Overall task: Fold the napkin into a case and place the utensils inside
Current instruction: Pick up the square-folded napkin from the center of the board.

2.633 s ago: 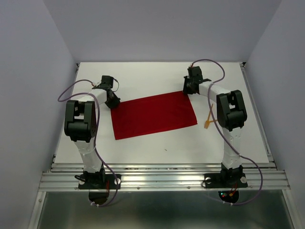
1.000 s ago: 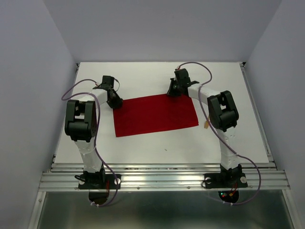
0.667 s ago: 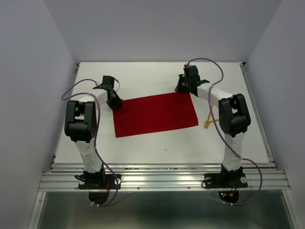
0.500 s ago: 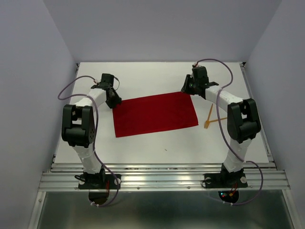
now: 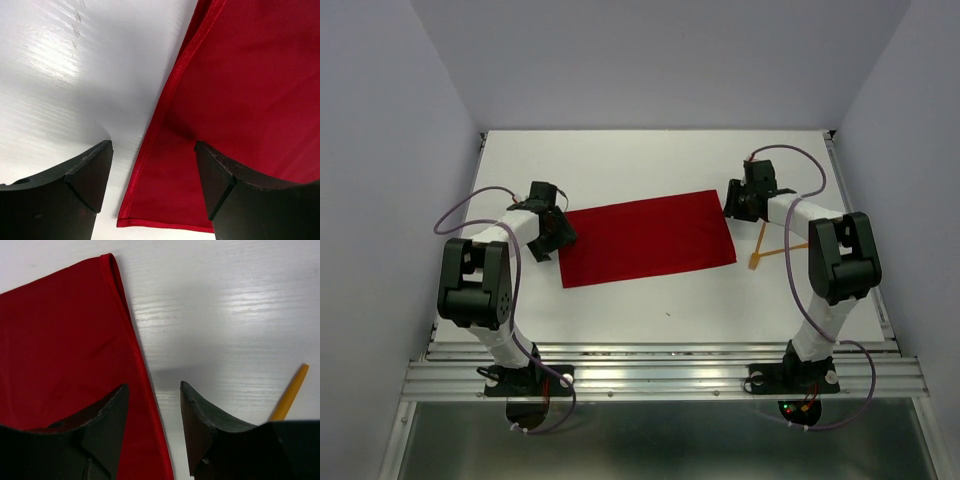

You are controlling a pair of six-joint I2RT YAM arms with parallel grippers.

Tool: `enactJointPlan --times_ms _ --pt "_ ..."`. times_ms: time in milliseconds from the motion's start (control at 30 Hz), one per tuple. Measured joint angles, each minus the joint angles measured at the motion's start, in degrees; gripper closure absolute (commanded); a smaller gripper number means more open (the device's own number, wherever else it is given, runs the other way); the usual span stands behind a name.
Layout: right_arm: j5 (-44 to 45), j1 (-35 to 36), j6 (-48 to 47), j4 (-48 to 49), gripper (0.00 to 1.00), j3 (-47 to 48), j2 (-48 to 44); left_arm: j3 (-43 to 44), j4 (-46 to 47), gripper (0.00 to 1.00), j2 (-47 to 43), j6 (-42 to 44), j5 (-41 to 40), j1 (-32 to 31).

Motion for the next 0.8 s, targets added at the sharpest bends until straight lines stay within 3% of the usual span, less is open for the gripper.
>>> enactJointPlan --times_ms 367,633,700,800 --pt "-6.62 0.35 -5.31 -1.53 0.50 0.85 2.86 -0.55 1.09 0.27 0.04 -2.40 -2.19 0.00" --pt "-6.25 2.67 -7.17 -1.95 0.58 2.51 4.24 0.74 3.56 0.29 2.34 -3.48 -3.67 0.00" --pt "-5.77 3.45 -7.41 -1.97 0.64 2.51 4.24 1.05 4.66 0.29 2.82 -3.56 -3.65 0.00" --pt "-5.03 4.55 -7.76 -1.99 0.83 2.49 4.33 1.05 5.86 0.29 3.06 -3.58 -3.58 0.00"
